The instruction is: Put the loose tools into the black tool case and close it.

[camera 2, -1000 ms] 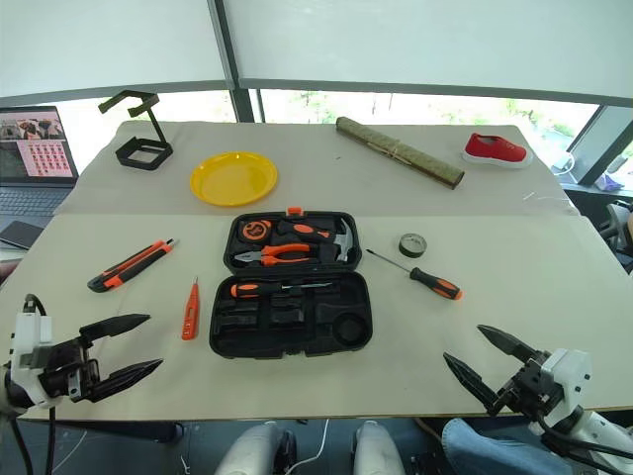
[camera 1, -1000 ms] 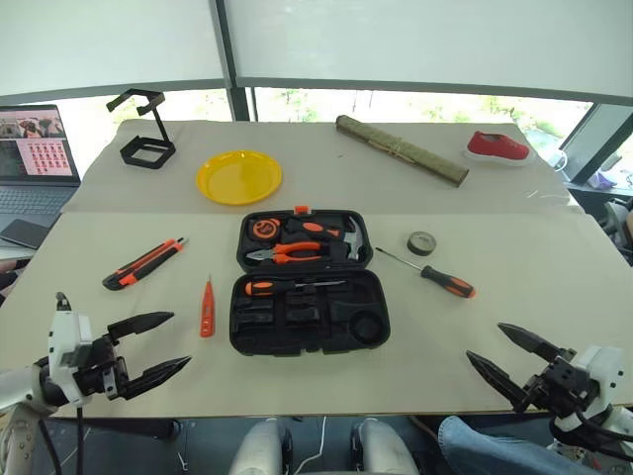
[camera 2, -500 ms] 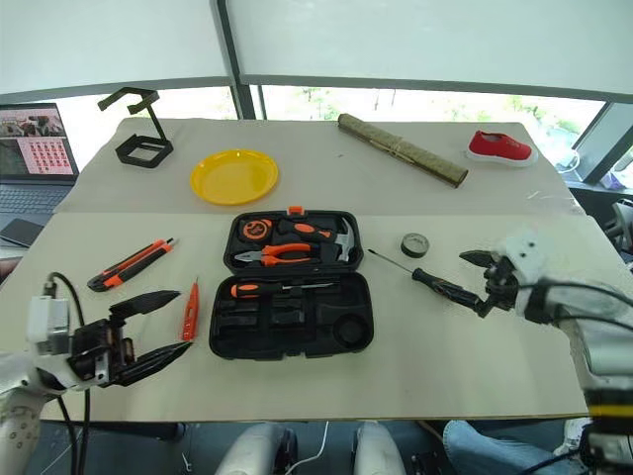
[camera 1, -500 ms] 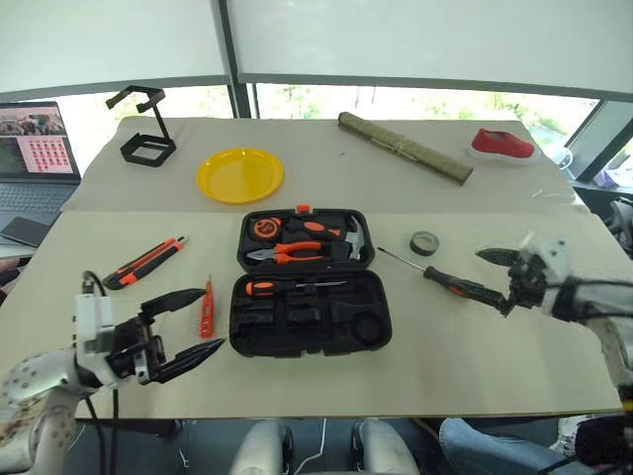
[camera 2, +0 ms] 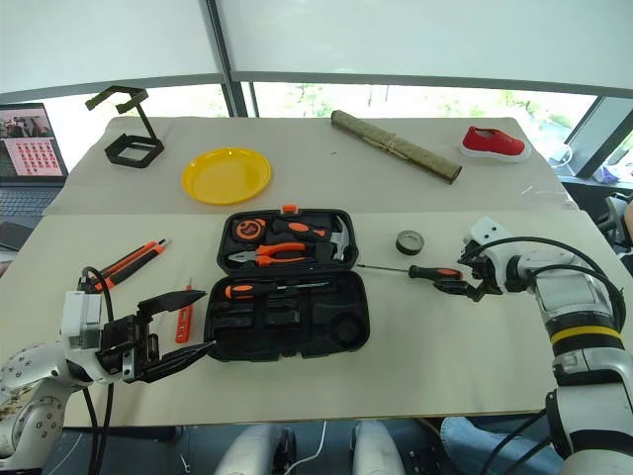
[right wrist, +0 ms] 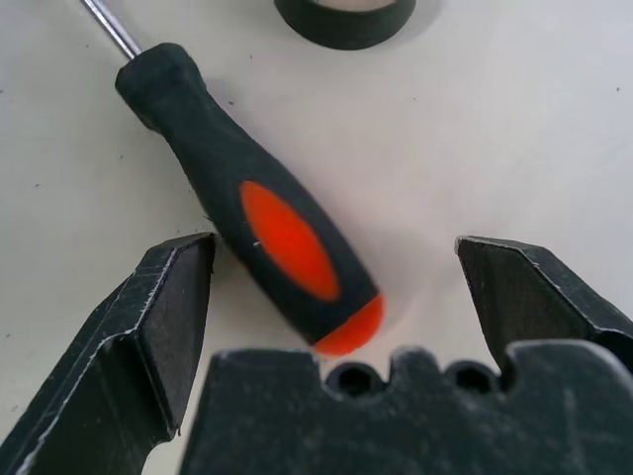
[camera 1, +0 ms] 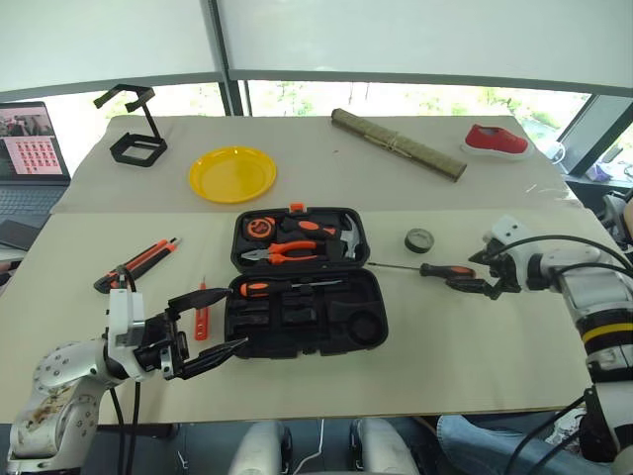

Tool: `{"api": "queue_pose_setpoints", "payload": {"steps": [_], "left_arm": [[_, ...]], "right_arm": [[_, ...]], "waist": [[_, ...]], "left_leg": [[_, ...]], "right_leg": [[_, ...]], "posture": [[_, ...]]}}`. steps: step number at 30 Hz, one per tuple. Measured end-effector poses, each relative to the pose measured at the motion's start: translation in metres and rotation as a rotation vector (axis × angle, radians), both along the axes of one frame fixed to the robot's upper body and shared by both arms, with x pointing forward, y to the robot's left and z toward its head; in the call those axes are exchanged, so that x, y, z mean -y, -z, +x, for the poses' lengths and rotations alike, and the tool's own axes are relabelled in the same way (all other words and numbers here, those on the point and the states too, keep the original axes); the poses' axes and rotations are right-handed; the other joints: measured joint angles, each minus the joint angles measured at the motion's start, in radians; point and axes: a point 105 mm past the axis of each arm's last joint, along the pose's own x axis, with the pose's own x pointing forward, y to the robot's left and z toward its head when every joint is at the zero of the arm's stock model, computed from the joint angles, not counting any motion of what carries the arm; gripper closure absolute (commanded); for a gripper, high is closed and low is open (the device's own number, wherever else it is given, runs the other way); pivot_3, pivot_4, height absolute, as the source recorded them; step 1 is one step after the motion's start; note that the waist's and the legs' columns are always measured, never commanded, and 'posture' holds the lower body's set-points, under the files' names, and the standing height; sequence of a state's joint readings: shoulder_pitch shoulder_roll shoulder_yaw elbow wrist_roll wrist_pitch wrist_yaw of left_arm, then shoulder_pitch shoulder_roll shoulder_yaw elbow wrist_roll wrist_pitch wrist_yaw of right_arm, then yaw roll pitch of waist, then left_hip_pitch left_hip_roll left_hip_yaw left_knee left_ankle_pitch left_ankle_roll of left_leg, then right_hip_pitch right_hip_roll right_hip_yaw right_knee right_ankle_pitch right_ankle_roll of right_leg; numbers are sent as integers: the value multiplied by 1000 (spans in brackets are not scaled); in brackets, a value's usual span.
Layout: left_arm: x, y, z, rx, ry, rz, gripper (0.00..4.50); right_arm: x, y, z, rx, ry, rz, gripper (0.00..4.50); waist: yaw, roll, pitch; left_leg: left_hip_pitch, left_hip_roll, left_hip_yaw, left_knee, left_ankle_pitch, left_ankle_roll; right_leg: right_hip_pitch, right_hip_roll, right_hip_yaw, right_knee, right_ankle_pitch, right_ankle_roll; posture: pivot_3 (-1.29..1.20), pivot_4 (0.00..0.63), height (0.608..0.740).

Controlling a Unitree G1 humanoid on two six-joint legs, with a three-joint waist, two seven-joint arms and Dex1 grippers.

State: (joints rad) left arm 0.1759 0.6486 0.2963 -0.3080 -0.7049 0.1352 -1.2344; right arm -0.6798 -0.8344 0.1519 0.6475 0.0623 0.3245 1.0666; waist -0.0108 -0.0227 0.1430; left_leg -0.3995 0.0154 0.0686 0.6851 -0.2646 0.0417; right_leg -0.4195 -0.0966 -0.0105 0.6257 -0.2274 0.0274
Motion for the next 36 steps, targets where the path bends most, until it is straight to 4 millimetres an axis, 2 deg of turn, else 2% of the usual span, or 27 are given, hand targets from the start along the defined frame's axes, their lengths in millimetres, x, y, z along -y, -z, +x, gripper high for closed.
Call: {"api": "queue_pose_setpoints", "payload": {"steps": [8, 9, 14, 19, 23, 28, 31, 34, 35, 36], "left_arm": [[-3, 4, -1, -17, -10, -1, 0], [-3, 5, -1, -20, -12, -1, 0], [-5, 6, -1, -18, -19, -2, 0], [-14, 11, -1, -35, -56, 6, 0], [-21, 13, -2, -31, -83, 16, 0], [-28, 18, -5, -42, -114, 25, 0], [-36, 20, -7, -54, -144, 30, 0], [-37, 20, -8, -53, -154, 31, 0], [-38, 19, -8, -50, -157, 33, 0], [-38, 20, -9, -51, -159, 35, 0]], "right_arm": [[-17, 3, -5, -13, -134, 1, 3398], [-17, 3, -5, -9, -141, -3, 3508], [-18, 4, -14, -9, -205, 9, 3516], [-5, 2, -37, -43, -249, 26, 3516], [7, -20, -55, -13, -293, 37, 3516], [3, -44, -74, 24, -395, 36, 3516], [-28, -63, -72, 97, -518, 104, 3516], [-97, -85, -70, 151, -725, 192, 3516], [-118, -85, -72, 139, -790, 186, 3516], [-129, -83, -72, 127, -818, 179, 3516]], "waist": [[-10, -1, 0], [-9, -1, 0], [-4, -1, 0], [2, 0, 0], [3, 1, 1], [-2, 1, 1], [-8, 1, 1], [-15, 1, 1], [-11, 1, 1], [-9, 1, 1]], "left_leg": [[1, 1, 0, 0, 0, 0], [1, 1, 0, 0, 0, 0], [0, 1, 0, 0, 0, 0], [-1, 0, 0, 0, 0, 0], [-1, 0, 0, 0, 0, 0], [0, 1, 0, 0, 0, 0], [1, 2, 1, 0, 0, 0], [1, 4, 0, 0, 0, -1], [1, 4, -1, 0, 0, -1], [1, 4, -1, 0, 0, -1]], "right_leg": [[0, 1, 1, 1, 1, -1], [0, 1, 1, 1, 1, -1], [-1, 1, 0, 1, 1, -1], [-2, -1, 0, 1, 1, -1], [-2, -1, 0, 1, 1, -1], [-2, 0, 0, 1, 1, -1], [-2, 0, 1, 1, 1, -2], [-3, 2, 1, 2, 2, -4], [-3, 2, 0, 3, 2, -4], [-3, 2, -1, 3, 2, -4]], "posture": [[0, 150, 740], [0, 150, 740], [0, 150, 740], [0, 150, 740], [0, 150, 740], [0, 150, 740], [0, 150, 740], [0, 150, 740], [0, 150, 740], [0, 150, 740]]}}
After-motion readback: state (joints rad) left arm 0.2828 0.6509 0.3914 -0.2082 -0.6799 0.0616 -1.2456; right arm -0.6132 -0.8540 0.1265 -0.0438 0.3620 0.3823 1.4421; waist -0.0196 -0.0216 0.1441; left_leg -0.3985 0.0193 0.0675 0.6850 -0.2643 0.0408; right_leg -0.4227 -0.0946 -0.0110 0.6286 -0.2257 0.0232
